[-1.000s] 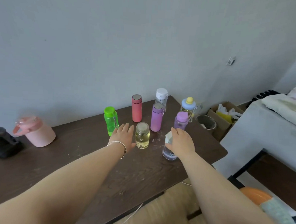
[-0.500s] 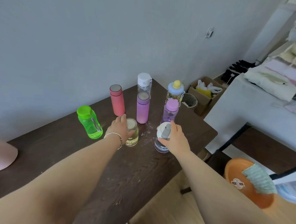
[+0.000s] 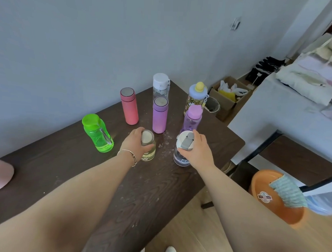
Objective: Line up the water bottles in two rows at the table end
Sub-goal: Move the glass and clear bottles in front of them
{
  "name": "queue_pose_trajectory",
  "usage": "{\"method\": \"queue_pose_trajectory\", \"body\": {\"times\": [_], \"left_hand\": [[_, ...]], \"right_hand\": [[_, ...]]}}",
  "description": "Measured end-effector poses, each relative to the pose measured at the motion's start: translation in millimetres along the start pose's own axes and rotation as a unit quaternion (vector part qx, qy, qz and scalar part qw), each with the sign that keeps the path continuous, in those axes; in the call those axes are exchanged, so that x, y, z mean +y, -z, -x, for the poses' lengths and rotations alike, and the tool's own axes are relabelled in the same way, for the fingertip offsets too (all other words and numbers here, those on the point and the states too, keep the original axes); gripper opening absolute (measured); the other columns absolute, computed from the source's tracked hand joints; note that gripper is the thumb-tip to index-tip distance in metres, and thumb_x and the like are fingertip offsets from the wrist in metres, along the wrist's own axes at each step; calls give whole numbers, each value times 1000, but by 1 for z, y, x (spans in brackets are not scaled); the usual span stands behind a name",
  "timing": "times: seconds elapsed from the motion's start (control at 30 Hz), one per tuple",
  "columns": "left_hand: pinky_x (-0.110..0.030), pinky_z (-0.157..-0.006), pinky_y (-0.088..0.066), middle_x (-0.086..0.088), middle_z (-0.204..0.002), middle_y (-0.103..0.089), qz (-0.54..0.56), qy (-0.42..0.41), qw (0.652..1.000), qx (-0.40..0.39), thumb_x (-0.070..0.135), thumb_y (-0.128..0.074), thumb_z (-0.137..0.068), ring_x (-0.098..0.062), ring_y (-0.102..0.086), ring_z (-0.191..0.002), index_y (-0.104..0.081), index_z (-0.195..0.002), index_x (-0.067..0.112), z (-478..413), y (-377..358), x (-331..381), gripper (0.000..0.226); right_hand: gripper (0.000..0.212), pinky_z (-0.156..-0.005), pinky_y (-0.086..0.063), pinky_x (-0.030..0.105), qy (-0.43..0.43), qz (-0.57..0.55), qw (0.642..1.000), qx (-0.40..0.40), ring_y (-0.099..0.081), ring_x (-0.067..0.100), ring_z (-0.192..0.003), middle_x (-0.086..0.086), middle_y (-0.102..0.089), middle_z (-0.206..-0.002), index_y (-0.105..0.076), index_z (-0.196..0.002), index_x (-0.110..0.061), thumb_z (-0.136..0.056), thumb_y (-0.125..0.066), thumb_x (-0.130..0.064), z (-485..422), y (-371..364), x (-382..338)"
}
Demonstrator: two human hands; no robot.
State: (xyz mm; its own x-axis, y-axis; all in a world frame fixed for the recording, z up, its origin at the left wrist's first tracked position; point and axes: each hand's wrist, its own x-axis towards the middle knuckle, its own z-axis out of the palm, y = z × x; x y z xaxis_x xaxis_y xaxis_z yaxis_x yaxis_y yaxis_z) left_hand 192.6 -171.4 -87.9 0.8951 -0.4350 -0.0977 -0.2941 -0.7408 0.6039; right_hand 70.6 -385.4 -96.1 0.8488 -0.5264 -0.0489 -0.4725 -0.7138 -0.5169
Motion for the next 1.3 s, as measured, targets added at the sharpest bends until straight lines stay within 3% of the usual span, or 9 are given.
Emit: {"method": "queue_pose_trajectory", "body": {"times": [0.23,0.5,0.63,0.77,1.17,1.3], "left_hand": [[-33,-90,-43,-7,-124,-57,5,17,1000,23,44,-76,-76,-27,-56,-109,-48,-133,16,27,8,2,69],[-31,-74,-47,2,-99,-63,20,60,993,103,46,-76,-71,-21,-60,-88,-55,-108,24,79,30,-4,48],[-32,-77,-49,3,-103,-64,26,105,983,150,49,-76,-70,-23,-61,-90,-57,-116,25,110,40,-12,55],[-29,-72,-44,4,-100,-62,33,140,972,184,49,-75,-67,-20,-59,-87,-58,-109,28,144,51,-27,50],[-37,-84,-51,3,-107,-61,34,248,927,280,51,-72,-69,-22,-59,-96,-55,-117,25,246,112,-111,57],[-38,-84,-52,5,-107,-60,34,267,920,285,52,-72,-68,-21,-59,-95,-54,-115,28,273,138,-149,56]], "right_hand": [[96,-91,-54,36,11,-4,1000,-7,-52,23,-120,3,-45,-136,-30,-145,-23,-70,-79,-55,6,6,-4],[95,-97,-52,41,70,-14,997,-27,-48,23,-127,3,-44,-139,-31,-144,-23,-69,-80,-54,14,18,-29],[95,-98,-47,38,111,-15,993,-43,-46,23,-127,4,-45,-138,-31,-146,-21,-70,-81,-50,26,15,-50],[86,-93,-50,41,153,-35,985,-73,-53,25,-117,4,-46,-130,-36,-139,-23,-69,-80,-48,44,1,-75],[79,-82,-49,38,258,-54,951,-160,-57,25,-108,-1,-48,-123,-43,-132,-26,-67,-77,-53,110,-56,-182],[84,-88,-48,39,273,-54,944,-175,-53,25,-116,0,-46,-133,-39,-138,-24,-69,-77,-52,130,-77,-225]]}}
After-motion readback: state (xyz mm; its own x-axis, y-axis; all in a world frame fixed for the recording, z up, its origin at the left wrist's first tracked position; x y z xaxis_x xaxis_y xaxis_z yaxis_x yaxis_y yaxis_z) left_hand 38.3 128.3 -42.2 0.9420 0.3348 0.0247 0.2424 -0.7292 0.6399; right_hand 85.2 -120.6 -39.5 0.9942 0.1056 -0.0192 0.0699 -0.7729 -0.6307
